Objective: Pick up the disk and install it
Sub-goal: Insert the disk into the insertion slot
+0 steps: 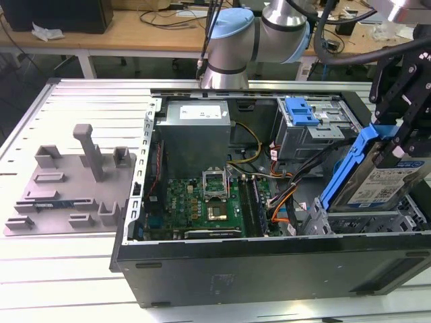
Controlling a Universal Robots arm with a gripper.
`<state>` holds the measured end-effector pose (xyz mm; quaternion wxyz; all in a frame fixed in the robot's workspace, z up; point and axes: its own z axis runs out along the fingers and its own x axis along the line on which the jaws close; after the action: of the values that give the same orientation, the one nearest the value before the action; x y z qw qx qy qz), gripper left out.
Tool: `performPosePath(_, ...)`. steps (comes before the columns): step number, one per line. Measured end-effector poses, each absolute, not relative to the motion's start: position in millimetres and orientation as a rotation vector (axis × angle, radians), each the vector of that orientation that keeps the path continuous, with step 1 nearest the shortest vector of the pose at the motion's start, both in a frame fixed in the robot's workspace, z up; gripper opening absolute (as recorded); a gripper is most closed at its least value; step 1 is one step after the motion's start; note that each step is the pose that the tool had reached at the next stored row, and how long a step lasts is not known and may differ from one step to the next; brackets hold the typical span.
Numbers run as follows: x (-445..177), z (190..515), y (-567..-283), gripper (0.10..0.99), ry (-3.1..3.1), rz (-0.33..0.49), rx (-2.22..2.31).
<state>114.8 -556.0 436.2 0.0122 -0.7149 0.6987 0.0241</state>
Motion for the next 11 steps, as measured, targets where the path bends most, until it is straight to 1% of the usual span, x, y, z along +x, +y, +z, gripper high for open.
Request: performPosePath(11,115,423,-556,0.369,2.178,0.075,-2.229)
